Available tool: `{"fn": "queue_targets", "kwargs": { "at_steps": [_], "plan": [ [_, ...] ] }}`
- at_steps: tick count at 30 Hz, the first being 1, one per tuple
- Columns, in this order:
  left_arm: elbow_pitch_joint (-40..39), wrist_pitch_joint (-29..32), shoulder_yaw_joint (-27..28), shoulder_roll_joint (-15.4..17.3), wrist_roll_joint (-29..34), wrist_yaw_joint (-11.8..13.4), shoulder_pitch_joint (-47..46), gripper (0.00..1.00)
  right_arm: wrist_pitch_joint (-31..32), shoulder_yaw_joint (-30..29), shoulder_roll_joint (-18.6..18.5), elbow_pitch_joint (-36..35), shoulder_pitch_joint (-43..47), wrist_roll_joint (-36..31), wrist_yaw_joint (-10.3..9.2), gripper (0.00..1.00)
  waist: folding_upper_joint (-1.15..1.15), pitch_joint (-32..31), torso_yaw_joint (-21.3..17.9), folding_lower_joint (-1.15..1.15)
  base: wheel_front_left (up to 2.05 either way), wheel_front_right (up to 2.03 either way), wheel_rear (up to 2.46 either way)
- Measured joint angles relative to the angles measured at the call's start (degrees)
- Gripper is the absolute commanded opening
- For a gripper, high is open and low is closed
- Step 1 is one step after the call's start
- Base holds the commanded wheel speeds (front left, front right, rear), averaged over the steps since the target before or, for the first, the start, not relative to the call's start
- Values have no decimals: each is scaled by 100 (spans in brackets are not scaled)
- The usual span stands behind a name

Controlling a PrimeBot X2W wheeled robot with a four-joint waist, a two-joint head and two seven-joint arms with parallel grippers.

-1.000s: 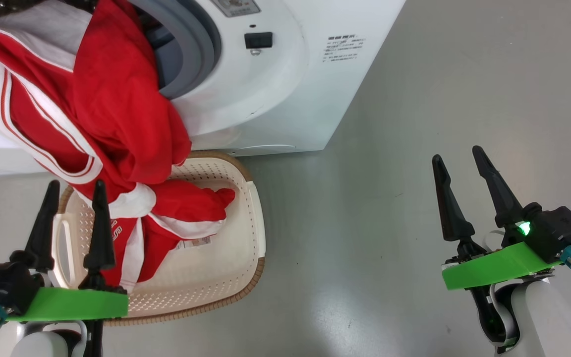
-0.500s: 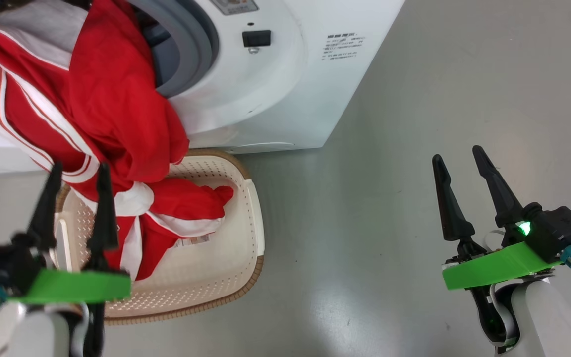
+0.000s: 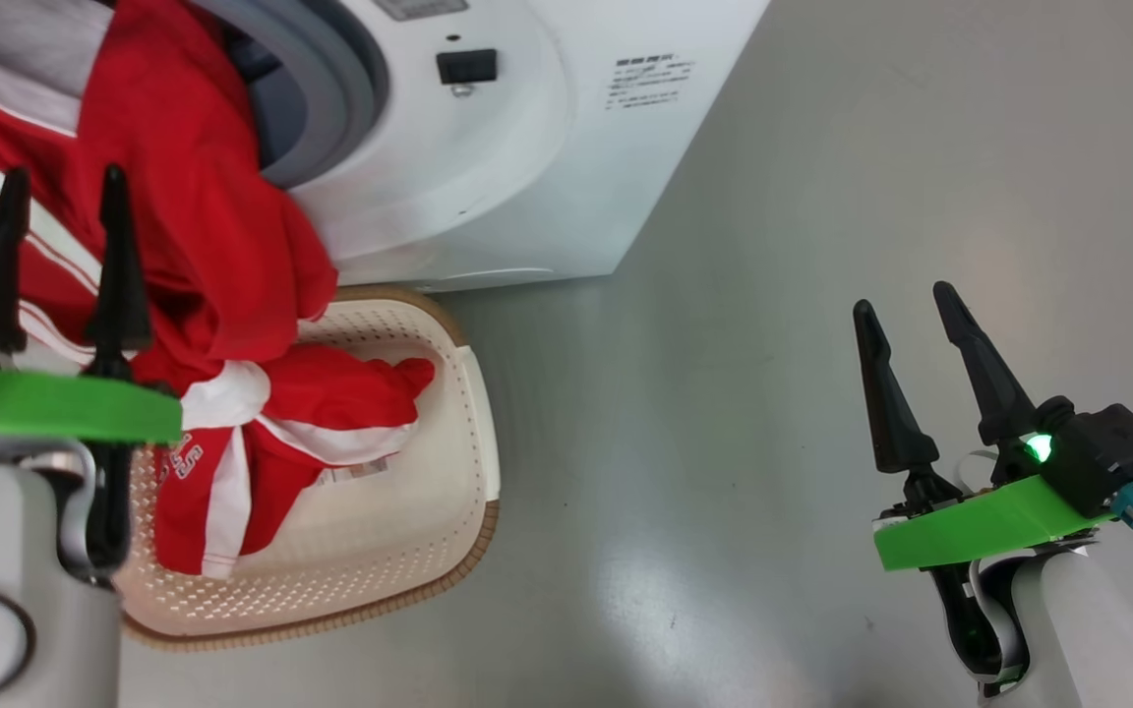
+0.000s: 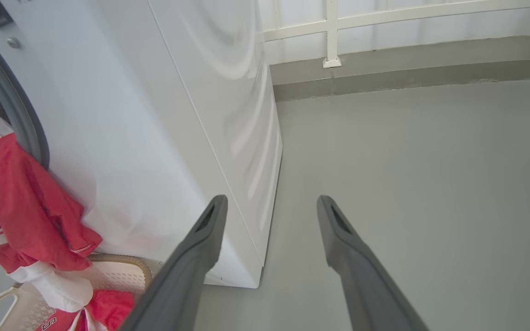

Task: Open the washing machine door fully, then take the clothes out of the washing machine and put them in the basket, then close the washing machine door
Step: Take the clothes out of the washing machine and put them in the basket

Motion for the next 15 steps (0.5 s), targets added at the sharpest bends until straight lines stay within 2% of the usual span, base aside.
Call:
{"fn": "queue_targets", "kwargs": {
  "at_steps": [3, 15],
  "plan": [
    [424, 0, -144, 160, -18, 0, -282, 100, 0, 11, 1, -10, -4, 15, 0, 100, 0, 61, -61, 0, 0, 0, 0],
    [1701, 0, -320, 390, -271, 0, -1295, 100, 0, 25, 0, -86, -198, 75, 0, 100, 0, 310, -235, 0, 0, 0, 0]
  ]
}}
